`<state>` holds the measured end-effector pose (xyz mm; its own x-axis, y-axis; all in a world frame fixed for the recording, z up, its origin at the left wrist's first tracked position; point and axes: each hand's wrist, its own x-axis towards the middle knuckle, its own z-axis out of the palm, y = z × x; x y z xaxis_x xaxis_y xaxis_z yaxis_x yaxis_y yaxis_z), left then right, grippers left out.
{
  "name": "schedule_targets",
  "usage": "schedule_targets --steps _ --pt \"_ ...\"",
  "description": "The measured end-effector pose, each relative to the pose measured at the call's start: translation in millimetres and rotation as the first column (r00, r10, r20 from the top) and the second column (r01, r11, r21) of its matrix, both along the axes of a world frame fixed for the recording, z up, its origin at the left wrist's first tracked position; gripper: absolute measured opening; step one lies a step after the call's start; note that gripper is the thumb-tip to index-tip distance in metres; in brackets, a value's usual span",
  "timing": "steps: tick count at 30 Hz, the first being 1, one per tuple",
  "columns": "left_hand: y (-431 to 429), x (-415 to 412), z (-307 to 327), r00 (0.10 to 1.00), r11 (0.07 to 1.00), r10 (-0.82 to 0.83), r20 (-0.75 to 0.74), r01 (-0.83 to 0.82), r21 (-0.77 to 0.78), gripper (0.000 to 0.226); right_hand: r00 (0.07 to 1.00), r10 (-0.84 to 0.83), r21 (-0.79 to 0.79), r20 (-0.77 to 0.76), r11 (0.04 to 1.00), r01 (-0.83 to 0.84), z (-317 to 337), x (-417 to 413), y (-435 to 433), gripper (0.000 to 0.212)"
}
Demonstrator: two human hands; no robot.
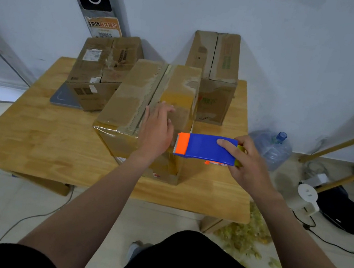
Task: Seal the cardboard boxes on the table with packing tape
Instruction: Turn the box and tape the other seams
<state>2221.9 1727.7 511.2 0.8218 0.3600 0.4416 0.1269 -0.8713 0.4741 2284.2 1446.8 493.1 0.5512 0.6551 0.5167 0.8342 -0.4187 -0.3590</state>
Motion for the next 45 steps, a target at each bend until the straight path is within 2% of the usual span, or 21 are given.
schedule_targets --steps 3,9,13,18,22,26,38,42,45 --pt "-0.2 1.6 -0.9 0.999 1.000 0.005 -0.042 -0.004 0.011 0.028 1.000 -0.008 -0.009 0.012 1.000 0.008 1.6 5.8 -3.3 0.077" --pt "3.7 0.1 -0.2 0.997 1.000 0.009 -0.082 -0.008 0.010 0.027 0.999 0.027 0.100 -0.021 0.995 -0.024 3.7 2.2 -10.5 0.065" --pt "3.7 -2.8 1.7 0.996 1.000 0.024 -0.087 -0.024 -0.001 0.025 0.999 -0.011 0.146 -0.034 0.989 0.015 -0.3 14.0 -37.0 0.062" --pt "0.6 -1.4 2.6 0.995 0.999 0.037 -0.097 -0.035 0.014 0.027 0.998 -0.066 0.041 0.009 0.997 0.066 -2.2 11.4 -46.0 0.071" --pt "1.4 -2.6 2.4 0.992 0.998 0.032 -0.124 -0.024 0.062 0.033 0.996 -0.092 -0.012 -0.021 0.996 0.092 -4.9 9.0 -34.3 0.074" --pt "-0.3 -1.6 2.3 0.992 0.995 0.038 -0.124 -0.025 0.101 0.037 0.991 -0.098 0.021 -0.094 0.995 0.101 -13.2 11.0 -39.5 0.074" --pt "-4.3 -1.2 4.5 0.987 0.997 0.064 -0.150 -0.057 0.056 0.036 0.977 -0.065 0.143 -0.204 0.985 0.096 -25.3 13.0 -54.2 0.062" --pt "-3.4 -0.7 4.1 0.983 0.996 0.076 -0.167 -0.067 0.062 0.036 0.973 -0.083 0.120 -0.217 0.986 0.111 -21.2 11.2 -60.4 0.053" --pt "-3.7 0.6 2.7 0.981 0.995 0.086 -0.174 -0.074 0.073 0.036 0.970 -0.124 0.038 -0.210 0.990 0.134 -12.3 7.2 -56.0 0.052"
